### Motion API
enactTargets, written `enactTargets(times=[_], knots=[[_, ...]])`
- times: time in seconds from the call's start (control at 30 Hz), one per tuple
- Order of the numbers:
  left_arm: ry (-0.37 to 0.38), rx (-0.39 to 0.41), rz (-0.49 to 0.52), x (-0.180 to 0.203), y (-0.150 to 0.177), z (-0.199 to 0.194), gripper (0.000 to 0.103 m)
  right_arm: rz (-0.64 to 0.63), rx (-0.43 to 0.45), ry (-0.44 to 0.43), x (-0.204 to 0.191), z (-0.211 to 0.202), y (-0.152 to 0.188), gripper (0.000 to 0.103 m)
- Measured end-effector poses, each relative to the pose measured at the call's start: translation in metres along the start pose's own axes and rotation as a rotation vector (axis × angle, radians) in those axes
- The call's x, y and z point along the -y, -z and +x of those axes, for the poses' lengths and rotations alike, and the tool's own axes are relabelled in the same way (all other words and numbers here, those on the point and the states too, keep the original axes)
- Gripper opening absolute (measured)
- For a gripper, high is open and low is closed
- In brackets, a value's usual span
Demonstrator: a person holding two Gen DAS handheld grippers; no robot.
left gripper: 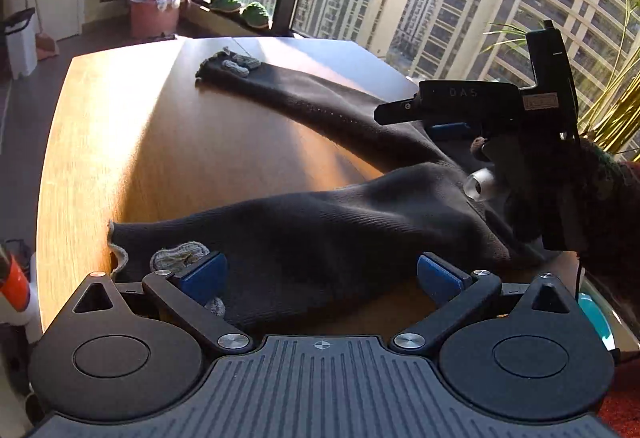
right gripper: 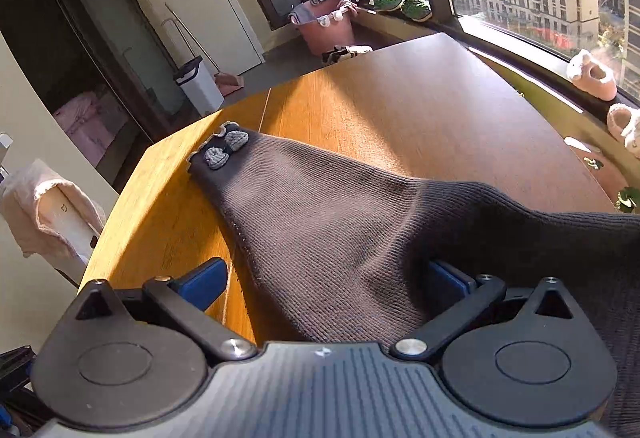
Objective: Fold clothes
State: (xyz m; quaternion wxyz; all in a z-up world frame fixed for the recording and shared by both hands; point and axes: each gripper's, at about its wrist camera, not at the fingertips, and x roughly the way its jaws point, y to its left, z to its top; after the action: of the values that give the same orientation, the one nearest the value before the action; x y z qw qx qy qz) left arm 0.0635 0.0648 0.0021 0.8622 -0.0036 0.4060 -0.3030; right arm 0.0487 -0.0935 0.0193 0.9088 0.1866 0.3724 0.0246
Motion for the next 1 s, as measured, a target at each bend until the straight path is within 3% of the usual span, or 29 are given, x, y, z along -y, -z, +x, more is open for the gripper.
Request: enactTargets(times=[0.07, 0.17, 0.23, 0.37, 0.43, 0.53, 0.67, 0.8, 0.93, 1.0], knots=[[-0.002, 0.018, -0.024, -0.004, 0.003, 0.001, 0.103, -0.114, -0.027, -0.057, -0.019, 0.020, -0.008, 0.103], [0.003, 0.020, -0.023, -0.005, 0.008, -0.005, 0.103, -0.459, -0.094, -0.195, -0.051, 0.037, -0.001, 0.103], [0.000, 0.018, 0.000, -0.002, 0.014, -0.007, 0.103, -0.663, -0.111, -0.181, -0.062, 0.034, 0.013, 0.103], [-0.024, 0.017, 0.028, -0.004, 0.016, -0.005, 0.103, -0.599, -0.126, -0.163, -0.029, 0.003, 0.009, 0.103], [0.025, 0.017, -0.007, -0.012, 0.009, -0.010, 0.103, -0.557, -0.077, -0.121, -0.011, -0.017, 0.006, 0.103], [0.085, 0.086, -0.037, -0.016, -0.017, -0.016, 0.103, -0.420, 0.005, -0.128, 0.019, -0.050, 0.005, 0.103], [0.016, 0.174, 0.029, 0.003, -0.074, -0.004, 0.103, -0.192, 0.041, -0.195, 0.043, -0.056, 0.005, 0.103], [-0.031, 0.159, 0.068, 0.004, -0.139, 0.053, 0.103, -0.073, 0.138, -0.103, 0.044, -0.037, -0.012, 0.103], [-0.092, 0.137, 0.005, -0.021, -0.181, 0.112, 0.103, 0.213, 0.103, -0.056, 0.072, -0.009, -0.036, 0.103], [-0.121, 0.092, -0.069, -0.038, -0.185, 0.129, 0.103, 0.259, 0.087, -0.076, 0.081, 0.001, -0.042, 0.103]])
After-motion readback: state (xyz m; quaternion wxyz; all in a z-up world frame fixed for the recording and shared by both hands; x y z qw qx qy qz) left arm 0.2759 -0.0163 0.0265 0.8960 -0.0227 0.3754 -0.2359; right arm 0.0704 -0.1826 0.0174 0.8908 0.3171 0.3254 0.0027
